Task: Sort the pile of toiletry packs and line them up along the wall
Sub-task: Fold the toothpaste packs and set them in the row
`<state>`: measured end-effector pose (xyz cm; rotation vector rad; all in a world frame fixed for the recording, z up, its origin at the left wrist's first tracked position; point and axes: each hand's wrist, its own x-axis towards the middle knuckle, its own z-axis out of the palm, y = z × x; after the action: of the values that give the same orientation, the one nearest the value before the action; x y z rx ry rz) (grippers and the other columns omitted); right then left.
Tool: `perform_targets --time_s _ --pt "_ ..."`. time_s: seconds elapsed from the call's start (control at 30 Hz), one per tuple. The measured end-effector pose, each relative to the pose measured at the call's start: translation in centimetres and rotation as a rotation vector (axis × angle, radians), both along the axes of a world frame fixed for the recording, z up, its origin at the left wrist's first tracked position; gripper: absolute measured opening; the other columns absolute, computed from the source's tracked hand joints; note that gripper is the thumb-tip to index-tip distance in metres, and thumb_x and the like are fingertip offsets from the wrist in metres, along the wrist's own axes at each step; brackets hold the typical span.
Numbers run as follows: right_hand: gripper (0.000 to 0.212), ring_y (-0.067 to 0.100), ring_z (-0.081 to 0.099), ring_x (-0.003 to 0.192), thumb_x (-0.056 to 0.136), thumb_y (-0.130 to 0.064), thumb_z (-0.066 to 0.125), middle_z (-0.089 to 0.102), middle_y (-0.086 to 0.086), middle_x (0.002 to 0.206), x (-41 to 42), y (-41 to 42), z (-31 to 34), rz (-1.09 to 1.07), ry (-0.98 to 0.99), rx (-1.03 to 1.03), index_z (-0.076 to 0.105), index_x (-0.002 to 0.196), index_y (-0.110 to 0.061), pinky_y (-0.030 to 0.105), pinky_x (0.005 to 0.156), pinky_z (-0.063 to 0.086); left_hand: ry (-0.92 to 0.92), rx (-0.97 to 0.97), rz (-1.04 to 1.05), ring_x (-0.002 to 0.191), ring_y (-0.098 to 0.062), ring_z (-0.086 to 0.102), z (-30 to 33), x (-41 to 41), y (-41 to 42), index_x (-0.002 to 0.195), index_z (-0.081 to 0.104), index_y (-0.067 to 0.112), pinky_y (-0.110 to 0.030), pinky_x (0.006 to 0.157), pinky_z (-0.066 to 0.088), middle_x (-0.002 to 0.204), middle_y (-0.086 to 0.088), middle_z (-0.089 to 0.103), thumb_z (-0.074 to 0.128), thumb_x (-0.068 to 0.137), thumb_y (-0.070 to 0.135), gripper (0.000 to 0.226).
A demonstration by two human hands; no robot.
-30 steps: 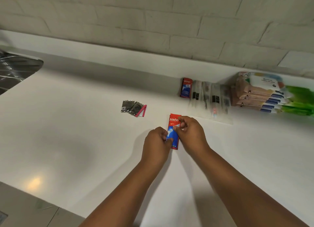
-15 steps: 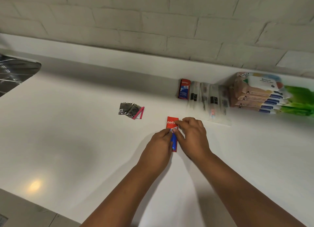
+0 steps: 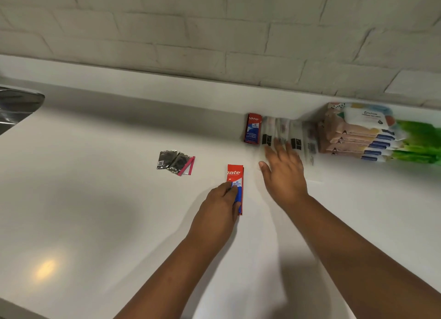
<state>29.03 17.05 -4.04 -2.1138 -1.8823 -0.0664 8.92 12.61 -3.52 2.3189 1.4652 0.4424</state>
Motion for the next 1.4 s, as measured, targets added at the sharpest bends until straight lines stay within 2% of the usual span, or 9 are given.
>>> perform_targets --time_s 0.23,0.33,0.47,0.67,0.97,1.2,1.4 --pt "0.062 0.028 0.002 0.148 0.097 -0.053 0.007 0.012 0.002 0.161 0.6 1.2 -0.7 -0.03 -0.068 -0.148 0.014 0.152 -0.025 0.048 0.119 0.002 -0.007 -0.027 0.043 0.135 -0.015 0.033 -0.4 0.6 3.4 0.144 0.035 0.016 -0.023 0.11 0.026 0.15 -0.001 0.035 0.035 0.1 0.034 0.047" --pt "0.066 0.025 0.001 0.148 0.093 -0.054 0.002 0.014 0.0 0.16 0.5 1.2 -0.8 -0.031 -0.06 -0.158 0.012 0.153 -0.027 0.046 0.118 -0.002 0.045 0.023 0.013 0.136 -0.017 0.033 -0.2 0.6 4.9 0.144 0.036 0.016 -0.026 0.112 0.026 0.151 -0.003 0.033 0.035 0.1 0.032 0.047" --pt "0.07 0.024 0.003 0.148 0.091 -0.055 -0.004 0.018 -0.001 0.159 0.4 1.0 -0.9 -0.031 -0.051 -0.121 0.014 0.153 -0.027 0.046 0.119 -0.001 0.062 0.027 0.022 0.135 -0.019 0.035 0.0 0.8 7.2 0.143 0.038 0.015 -0.029 0.112 0.028 0.151 -0.003 0.034 0.035 0.101 0.031 0.045" --pt "0.065 0.024 0.007 0.148 0.094 -0.053 0.006 0.024 -0.001 0.158 0.4 1.2 -0.9 -0.036 -0.042 -0.097 0.02 0.152 -0.026 0.046 0.119 0.0 0.04 0.044 0.008 0.13 -0.026 0.041 0.3 1.5 11.1 0.138 0.045 0.009 -0.032 0.108 0.032 0.145 -0.01 0.042 0.041 0.098 0.024 0.043" --pt "0.056 0.022 0.011 0.147 0.099 -0.048 0.021 0.028 0.0 0.156 0.5 1.1 -1.0 -0.031 -0.016 -0.059 0.025 0.15 -0.025 0.045 0.119 0.002 0.057 0.09 -0.008 0.129 -0.028 0.043 0.1 3.0 15.8 0.137 0.048 0.009 -0.032 0.106 0.034 0.143 -0.01 0.045 0.047 0.096 0.02 0.042" --pt "0.056 0.023 0.014 0.147 0.098 -0.046 0.023 0.031 0.001 0.155 0.3 1.1 -0.8 -0.036 -0.008 -0.04 0.028 0.149 -0.024 0.043 0.119 0.001 0.035 0.099 -0.029 0.129 -0.028 0.043 -0.5 3.8 18.0 0.135 0.049 0.008 -0.034 0.108 0.035 0.141 -0.011 0.047 0.046 0.096 0.022 0.041" --pt "0.055 0.023 0.013 0.147 0.098 -0.046 0.024 0.031 0.0 0.155 0.3 1.1 -0.7 -0.039 0.012 -0.038 0.028 0.149 -0.025 0.042 0.118 0.0 0.021 0.097 -0.05 0.131 -0.029 0.041 -0.3 4.7 18.9 0.135 0.048 0.003 -0.033 0.11 0.029 0.141 -0.015 0.046 0.044 0.098 0.021 0.041"
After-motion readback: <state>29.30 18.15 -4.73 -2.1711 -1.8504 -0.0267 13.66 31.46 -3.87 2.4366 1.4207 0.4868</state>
